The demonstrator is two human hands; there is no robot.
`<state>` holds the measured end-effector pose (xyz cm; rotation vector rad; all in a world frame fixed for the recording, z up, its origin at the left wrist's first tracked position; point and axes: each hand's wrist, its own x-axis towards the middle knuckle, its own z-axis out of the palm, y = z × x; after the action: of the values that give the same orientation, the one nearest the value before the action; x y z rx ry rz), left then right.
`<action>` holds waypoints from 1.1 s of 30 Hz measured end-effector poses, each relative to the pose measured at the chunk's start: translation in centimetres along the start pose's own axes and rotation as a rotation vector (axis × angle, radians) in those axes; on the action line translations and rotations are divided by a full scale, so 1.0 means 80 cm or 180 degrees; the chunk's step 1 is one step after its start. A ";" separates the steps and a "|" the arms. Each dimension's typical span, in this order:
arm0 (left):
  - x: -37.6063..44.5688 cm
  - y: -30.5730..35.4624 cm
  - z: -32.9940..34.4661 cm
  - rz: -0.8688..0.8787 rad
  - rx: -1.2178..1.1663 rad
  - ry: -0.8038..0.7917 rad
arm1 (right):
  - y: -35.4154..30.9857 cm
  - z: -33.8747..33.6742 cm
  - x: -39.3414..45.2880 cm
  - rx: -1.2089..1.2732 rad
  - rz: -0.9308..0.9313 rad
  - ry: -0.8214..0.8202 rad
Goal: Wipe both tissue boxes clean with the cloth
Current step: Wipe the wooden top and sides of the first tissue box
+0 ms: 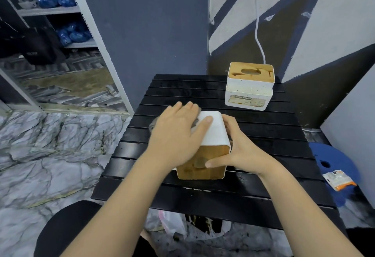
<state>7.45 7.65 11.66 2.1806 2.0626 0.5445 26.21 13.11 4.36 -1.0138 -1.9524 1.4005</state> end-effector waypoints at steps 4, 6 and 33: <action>-0.003 0.044 0.023 0.0391 -0.0009 0.0145 | -0.002 0.005 0.000 -0.0237 -0.0352 0.0066; -0.012 0.060 0.034 0.0654 -0.0038 0.0162 | -0.006 0.011 0.002 -0.0508 -0.0683 0.0347; -0.016 0.109 0.049 -0.0150 0.0671 -0.0026 | -0.012 0.016 -0.014 -0.0626 -0.0108 0.0392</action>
<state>16.94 6.37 10.45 2.2304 2.2537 0.3261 25.58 11.35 4.84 -1.1212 -2.0347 1.1168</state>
